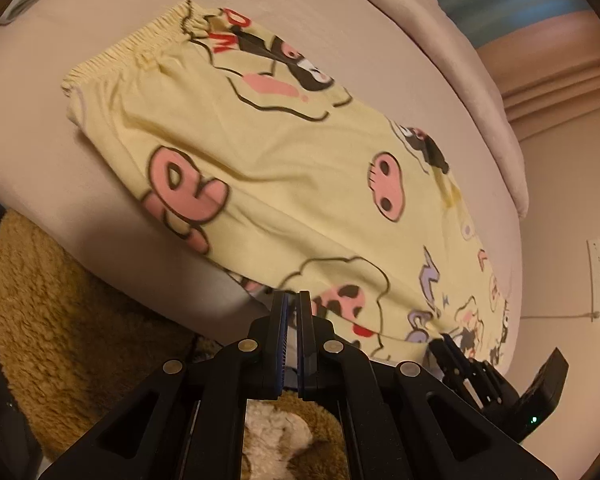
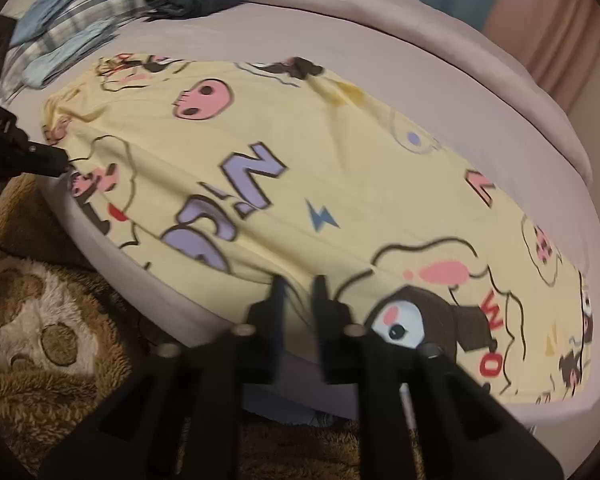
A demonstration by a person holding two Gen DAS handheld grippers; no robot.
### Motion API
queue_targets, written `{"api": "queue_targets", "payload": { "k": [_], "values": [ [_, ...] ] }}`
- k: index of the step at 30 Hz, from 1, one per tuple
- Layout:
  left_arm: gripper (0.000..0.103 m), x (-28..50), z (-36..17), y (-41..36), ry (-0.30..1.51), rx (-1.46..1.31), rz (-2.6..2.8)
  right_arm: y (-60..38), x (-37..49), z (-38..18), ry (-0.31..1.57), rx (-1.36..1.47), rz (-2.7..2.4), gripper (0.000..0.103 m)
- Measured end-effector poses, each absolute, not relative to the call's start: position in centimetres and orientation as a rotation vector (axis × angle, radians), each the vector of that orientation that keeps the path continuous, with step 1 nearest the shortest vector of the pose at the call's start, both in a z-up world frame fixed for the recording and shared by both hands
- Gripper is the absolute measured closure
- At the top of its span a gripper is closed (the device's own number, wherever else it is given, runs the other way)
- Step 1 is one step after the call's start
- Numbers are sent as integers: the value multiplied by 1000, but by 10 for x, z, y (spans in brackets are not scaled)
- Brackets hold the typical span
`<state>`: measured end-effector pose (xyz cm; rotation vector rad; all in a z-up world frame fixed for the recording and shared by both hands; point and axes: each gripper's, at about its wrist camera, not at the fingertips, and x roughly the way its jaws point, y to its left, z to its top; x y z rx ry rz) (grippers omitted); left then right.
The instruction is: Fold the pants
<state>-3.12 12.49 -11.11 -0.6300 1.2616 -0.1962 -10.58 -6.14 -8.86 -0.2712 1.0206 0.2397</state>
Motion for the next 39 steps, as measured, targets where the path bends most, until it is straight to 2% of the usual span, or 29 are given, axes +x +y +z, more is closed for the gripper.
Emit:
{"api": "queue_targets", "payload": {
  "k": [6,13,21,24,28,30,32,37,38,39],
  "values": [
    [101,-32,-115,110,1304,-632,-253,-88,-111,-70,1041,-80,337,98],
    [70,-29,-120,91,1332,-673,-320,-96,-125,-58,1021,38,392,100],
    [69,-27,-102,85,1269,-620,-306,-89,-116,-65,1029,20,416,96],
    [69,-19,-96,84,1207,-585,-281,-86,-105,-85,1118,48,421,96],
    [70,-12,-114,77,1252,-420,-183,-89,-111,-100,1179,92,426,97],
    [75,-17,-117,74,1238,-357,-176,-94,-114,-100,1201,117,423,99],
    [76,-24,-116,69,1261,-279,-169,-98,-115,-100,1212,143,404,100],
    [75,-26,-99,57,1272,-225,-254,-116,-107,-77,1117,143,312,90],
    [75,-24,-93,54,1239,-243,-281,-122,-101,-75,1103,137,266,85],
    [75,-21,-85,51,1195,-259,-305,-127,-95,-77,1104,136,216,71]
  ]
}}
